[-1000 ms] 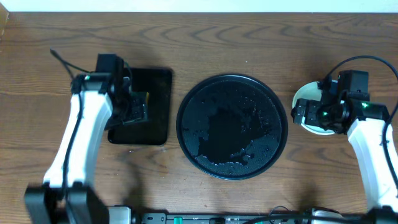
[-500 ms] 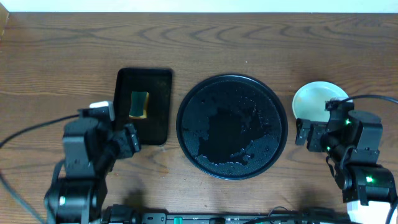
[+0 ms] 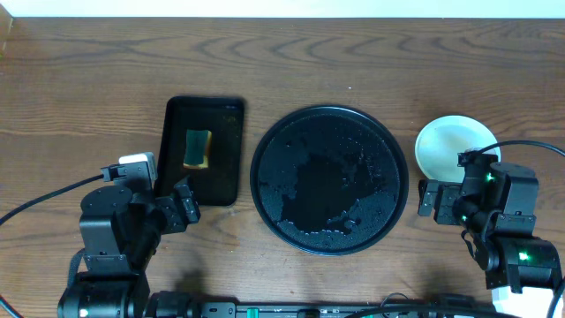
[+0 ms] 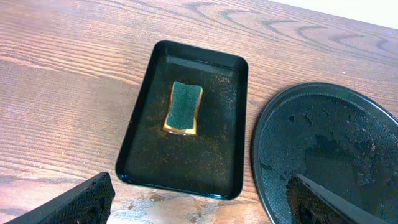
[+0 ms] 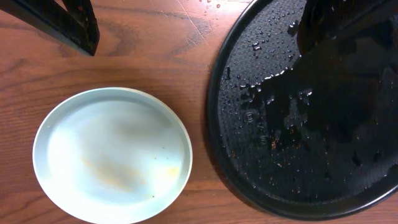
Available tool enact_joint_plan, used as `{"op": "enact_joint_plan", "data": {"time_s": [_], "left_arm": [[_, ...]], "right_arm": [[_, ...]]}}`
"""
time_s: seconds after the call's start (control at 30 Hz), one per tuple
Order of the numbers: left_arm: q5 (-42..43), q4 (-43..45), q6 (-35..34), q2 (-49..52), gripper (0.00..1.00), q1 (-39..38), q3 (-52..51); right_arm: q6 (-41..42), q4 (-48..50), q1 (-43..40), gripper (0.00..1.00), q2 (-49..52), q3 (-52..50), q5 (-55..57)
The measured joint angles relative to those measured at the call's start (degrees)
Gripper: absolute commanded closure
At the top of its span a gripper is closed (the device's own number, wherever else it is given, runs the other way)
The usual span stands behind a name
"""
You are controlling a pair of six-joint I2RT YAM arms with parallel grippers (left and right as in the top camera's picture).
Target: Clean dirty plates on tray and stack at the side
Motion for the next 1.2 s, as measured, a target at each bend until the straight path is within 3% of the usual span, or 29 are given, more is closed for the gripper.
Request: {"op": "enact_joint_plan", "data": {"time_s": [0.5, 0.77, 0.93, 1.2], "left_arm": [[-0.02, 0.00, 0.00, 0.13, 0.10, 0.00, 0.00], [0.00, 0.00, -0.02, 0.15, 0.10, 0.00, 0.00], [0.00, -0.02, 0.00, 0.15, 0.10, 0.00, -0.09], [-0.02, 0.00, 0.00, 0.15, 0.10, 0.00, -0.26]], "right_arm": [[0.00, 0.02, 0.00, 0.01, -0.20, -0.04, 0.00], [-0.17, 1.70, 0.00, 0.01, -6.64, -3.82, 0.59], [-0.37, 10.88, 0.33, 0.01, -16.65, -12.09, -0.11], [-0.74, 40.15, 3.82, 0.01, -35.56, -29.77, -1.40]]}}
